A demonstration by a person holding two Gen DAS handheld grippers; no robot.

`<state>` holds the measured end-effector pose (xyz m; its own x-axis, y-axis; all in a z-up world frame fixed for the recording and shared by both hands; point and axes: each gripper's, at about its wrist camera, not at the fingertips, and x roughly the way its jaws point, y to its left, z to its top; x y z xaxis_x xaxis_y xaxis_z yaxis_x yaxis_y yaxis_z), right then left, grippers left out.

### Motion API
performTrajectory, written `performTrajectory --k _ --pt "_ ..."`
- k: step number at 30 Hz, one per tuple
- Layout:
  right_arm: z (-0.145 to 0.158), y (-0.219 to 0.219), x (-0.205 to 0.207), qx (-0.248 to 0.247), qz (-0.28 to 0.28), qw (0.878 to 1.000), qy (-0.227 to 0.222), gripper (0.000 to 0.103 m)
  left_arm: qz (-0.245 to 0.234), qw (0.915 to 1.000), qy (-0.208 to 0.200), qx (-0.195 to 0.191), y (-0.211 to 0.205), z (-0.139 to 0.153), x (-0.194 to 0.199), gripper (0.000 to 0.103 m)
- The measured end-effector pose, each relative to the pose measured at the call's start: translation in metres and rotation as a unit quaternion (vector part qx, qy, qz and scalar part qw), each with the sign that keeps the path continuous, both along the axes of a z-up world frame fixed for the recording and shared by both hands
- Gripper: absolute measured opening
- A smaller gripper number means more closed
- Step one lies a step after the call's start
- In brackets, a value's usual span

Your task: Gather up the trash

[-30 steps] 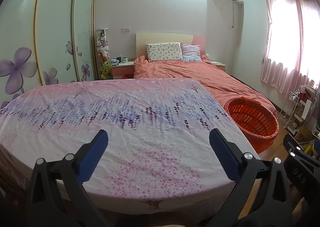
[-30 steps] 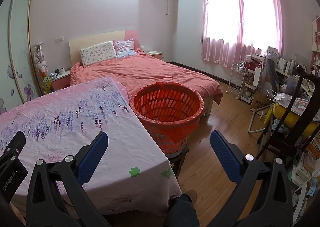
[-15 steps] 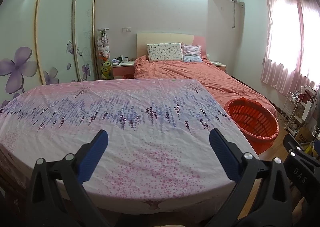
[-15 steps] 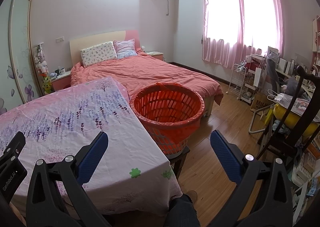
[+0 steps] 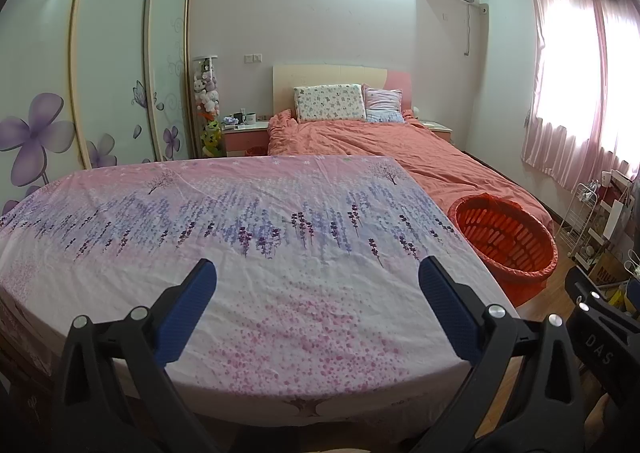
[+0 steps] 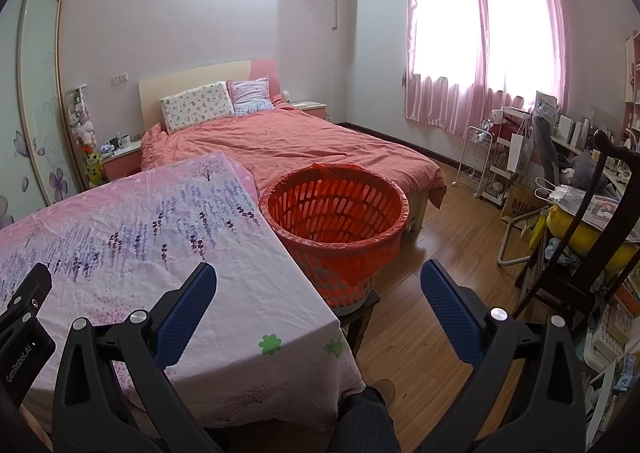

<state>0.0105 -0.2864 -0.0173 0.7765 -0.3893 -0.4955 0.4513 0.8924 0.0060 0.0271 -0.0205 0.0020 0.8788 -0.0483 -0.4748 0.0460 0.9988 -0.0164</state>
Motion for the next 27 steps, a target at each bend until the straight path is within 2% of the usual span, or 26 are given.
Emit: performTrajectory --k 27 --pt "-0.0009 -0.0010 -0.0011 0.003 0.000 1.000 0.002 0.101 0.003 1.0000 0.002 0.001 -0.0003 -0.0033 -0.0014 0.099"
